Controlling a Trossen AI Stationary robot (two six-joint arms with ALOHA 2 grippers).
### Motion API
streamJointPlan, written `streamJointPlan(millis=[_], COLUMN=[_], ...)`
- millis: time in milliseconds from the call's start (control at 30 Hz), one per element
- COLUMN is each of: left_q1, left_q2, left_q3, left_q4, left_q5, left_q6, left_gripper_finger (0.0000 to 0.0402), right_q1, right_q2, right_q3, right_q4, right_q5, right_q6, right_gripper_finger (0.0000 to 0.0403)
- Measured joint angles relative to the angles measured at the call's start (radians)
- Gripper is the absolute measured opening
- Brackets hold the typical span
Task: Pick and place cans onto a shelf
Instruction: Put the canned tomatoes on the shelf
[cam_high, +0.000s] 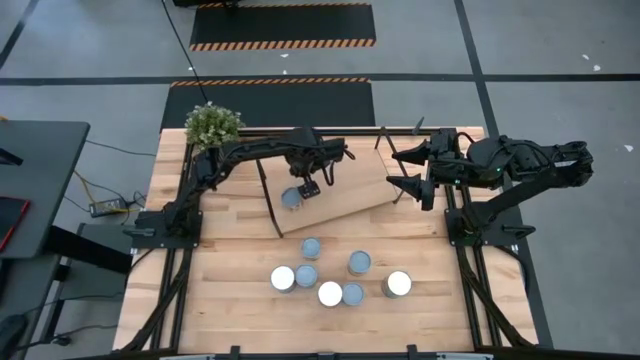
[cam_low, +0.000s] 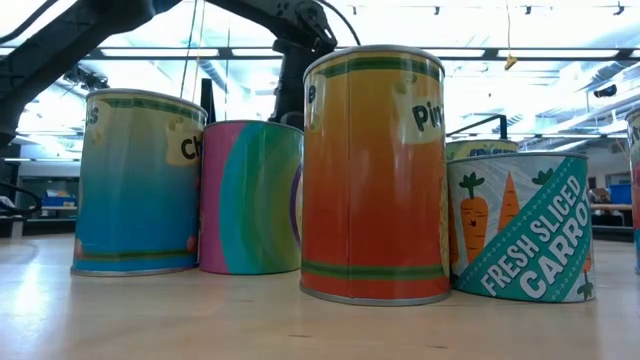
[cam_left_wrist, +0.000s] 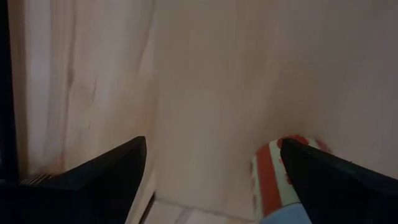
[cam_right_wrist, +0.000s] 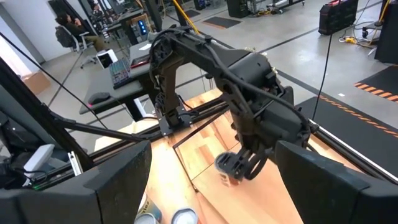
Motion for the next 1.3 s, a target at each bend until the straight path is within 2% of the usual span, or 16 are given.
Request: streamJointPlan(millis=[467, 567, 1300], left_q1=[0.064, 0.063, -0.075], left_q2=[-0.001, -0.002, -0.002], left_q3=[0.000, 0.000, 0.000], left_q4=[-0.139, -0.155, -0.153], left_q5=[-0.002, 0.023, 0.115], left_q6=[0.134, 0.159, 0.104], left_gripper_finger=[0.0375, 0.0375, 0.0375], right_q1=[0.000, 0.000, 0.002], right_q2=[0.000, 0.000, 0.000], right_q3=[0.000, 0.000, 0.000], right_q4=[-0.003, -0.003, 0.002], right_q5=[0.000, 0.000, 0.001], right_q6=[-0.001, -0.001, 0.021], right_gripper_finger=[0.0348, 0.0348, 0.0348])
